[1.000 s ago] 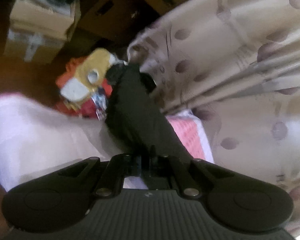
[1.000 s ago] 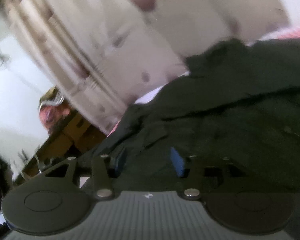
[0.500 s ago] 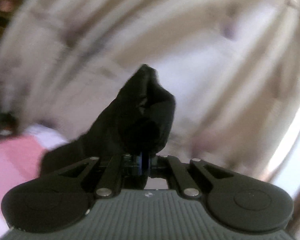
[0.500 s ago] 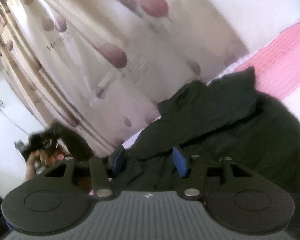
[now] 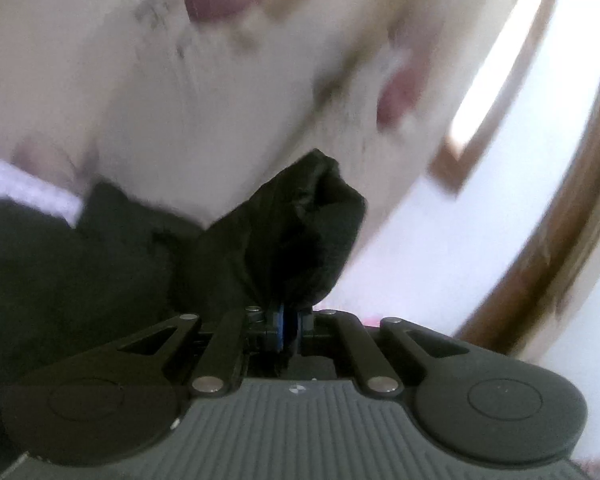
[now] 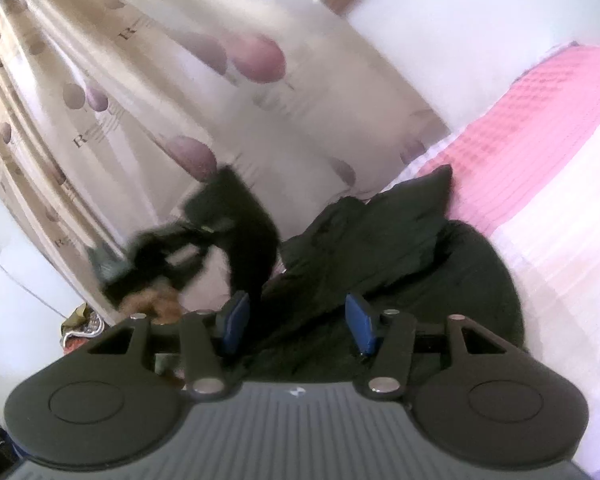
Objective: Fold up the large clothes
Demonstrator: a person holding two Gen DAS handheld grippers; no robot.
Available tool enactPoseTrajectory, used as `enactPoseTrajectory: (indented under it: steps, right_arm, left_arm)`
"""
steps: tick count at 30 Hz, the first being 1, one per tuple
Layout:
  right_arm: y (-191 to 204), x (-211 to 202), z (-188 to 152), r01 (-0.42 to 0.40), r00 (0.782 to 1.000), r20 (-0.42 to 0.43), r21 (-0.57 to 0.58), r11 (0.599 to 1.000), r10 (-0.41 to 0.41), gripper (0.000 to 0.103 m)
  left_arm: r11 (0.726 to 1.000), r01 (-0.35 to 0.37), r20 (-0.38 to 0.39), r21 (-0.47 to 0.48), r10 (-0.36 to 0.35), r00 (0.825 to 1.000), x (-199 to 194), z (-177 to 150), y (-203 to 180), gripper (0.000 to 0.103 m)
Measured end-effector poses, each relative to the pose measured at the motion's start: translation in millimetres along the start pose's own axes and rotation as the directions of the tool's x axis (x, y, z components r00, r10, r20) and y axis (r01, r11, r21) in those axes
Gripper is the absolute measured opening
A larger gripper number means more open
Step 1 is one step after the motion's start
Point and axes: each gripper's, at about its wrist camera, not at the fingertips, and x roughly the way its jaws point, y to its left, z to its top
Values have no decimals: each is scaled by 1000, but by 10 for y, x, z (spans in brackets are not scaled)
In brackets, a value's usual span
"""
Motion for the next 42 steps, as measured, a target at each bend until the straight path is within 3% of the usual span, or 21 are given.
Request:
enactPoseTrajectory:
  steps: [2,4,5,7,8,11,14,17,19,21,22,24,26,27,28,29,32,36,38,42]
  right_arm:
    - [-37,28,49,5,1000,-10,2,1000,-5,54]
    - [-40,70,101,6,1000,-16,-4,1000,-6,54]
    - [-34,94,132,-1,1000,-19,-8,1000,1,60]
    - [-9,159,207,-4,1000,-27,-26,1000,3,70]
    - [11,192,249,-5,1000,-21,-41,999,4,72]
    - [60,386,409,8,1000,-22,-94,996,-10,75]
    - [45,727,564,32,999,-41,-114,993,-36,78]
    - [39,1188,695,81,994,-67,-124,989,-90,78]
    - [89,1510,758,106,991,-67,-141,984,-117,77]
    - [159,1810,764,103,989,-86,-192,976,-121,68]
    - [217,1979,752,121,986,-86,-239,963,-145,54]
    - [295,2266,680,136,976,-120,-328,935,-184,44]
    - [314,2540,529,156,953,-175,-419,895,-248,41]
    - [292,2660,441,181,931,-203,-460,869,-302,39]
    - [203,2777,321,216,897,-242,-491,844,-371,37]
    - [98,2835,227,228,875,-273,-496,838,-400,37]
    - [-43,2757,85,227,889,-258,-471,853,-379,37]
    - [-72,2765,94,230,890,-259,-455,861,-374,37]
    - [-71,2706,172,225,898,-262,-417,881,-353,38]
    - [116,2372,419,224,952,-104,-403,887,-287,40]
  left_arm:
    - [998,9,-63,57,-6,998,168,-160,48,14]
    - [994,25,-114,102,-13,993,279,-326,54,45]
    - [993,26,-116,119,-12,993,299,-365,45,55]
    - [991,18,-73,136,-8,997,224,-412,51,98]
    - [992,9,-36,129,-4,999,126,-433,58,103]
    - [995,26,39,97,-30,999,-91,-364,187,103]
    - [998,-16,73,64,11,997,-307,-293,370,103]
    - [994,-107,151,34,101,983,-519,-185,663,102]
    - [985,-172,150,-19,173,973,-604,-103,930,98]
    - [974,-211,123,-81,220,968,-593,-69,1234,96]
    - [965,-238,102,-112,249,963,-582,-79,1375,95]
    - [951,-273,64,-143,284,957,-579,-106,1607,92]
    - [939,-307,51,-156,319,947,-611,-159,1779,86]
    - [931,-320,42,-177,332,942,-623,-168,1869,80]
    - [927,-318,35,-197,331,943,-625,-175,1931,73]
    - [923,-317,31,-219,331,943,-644,-178,1987,72]
    - [917,-315,35,-243,332,943,-697,-199,2079,70]
    - [921,-336,38,-197,349,936,-702,-169,1990,72]
    - [930,-329,81,-162,345,935,-823,-129,1858,74]
    - [968,-237,192,-84,249,949,-1015,103,1636,75]
